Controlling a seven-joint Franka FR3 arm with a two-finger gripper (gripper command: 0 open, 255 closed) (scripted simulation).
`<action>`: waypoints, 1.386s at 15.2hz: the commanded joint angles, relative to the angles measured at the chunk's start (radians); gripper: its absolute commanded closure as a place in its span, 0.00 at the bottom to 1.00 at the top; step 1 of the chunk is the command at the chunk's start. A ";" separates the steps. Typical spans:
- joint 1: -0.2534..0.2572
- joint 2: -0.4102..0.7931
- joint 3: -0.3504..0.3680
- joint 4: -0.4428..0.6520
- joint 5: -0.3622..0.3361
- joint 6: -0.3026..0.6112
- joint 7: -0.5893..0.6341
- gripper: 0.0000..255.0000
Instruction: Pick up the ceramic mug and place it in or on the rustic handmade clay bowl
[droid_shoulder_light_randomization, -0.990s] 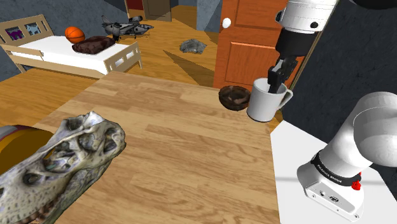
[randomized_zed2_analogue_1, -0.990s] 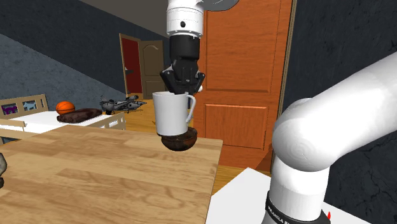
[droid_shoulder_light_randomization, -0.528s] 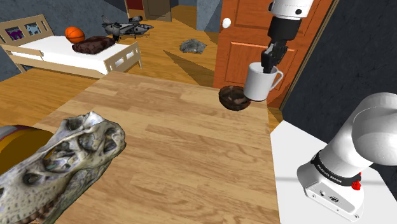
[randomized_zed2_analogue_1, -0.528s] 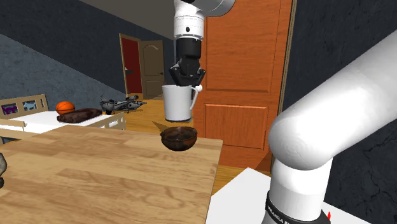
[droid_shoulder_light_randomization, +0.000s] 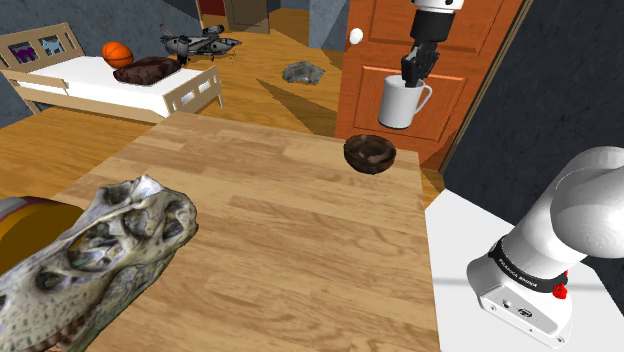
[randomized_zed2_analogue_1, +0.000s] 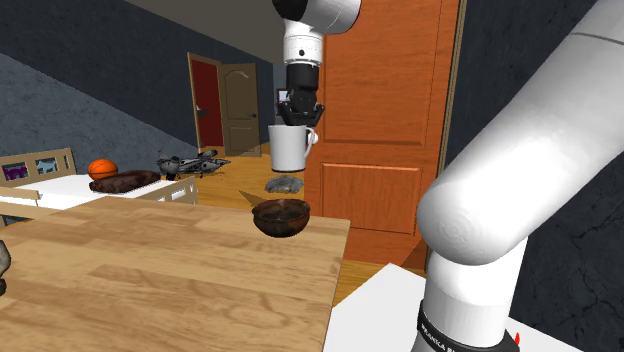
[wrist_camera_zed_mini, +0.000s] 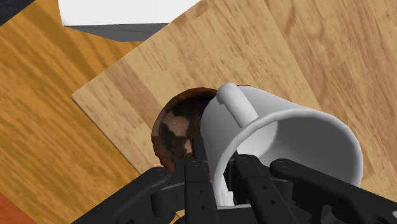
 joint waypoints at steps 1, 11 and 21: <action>-0.011 0.064 -0.030 0.058 -0.011 0.004 -0.039 1.00; -0.016 0.097 -0.045 -0.032 -0.014 0.127 -0.060 1.00; -0.016 0.124 -0.050 -0.130 -0.012 0.252 -0.069 1.00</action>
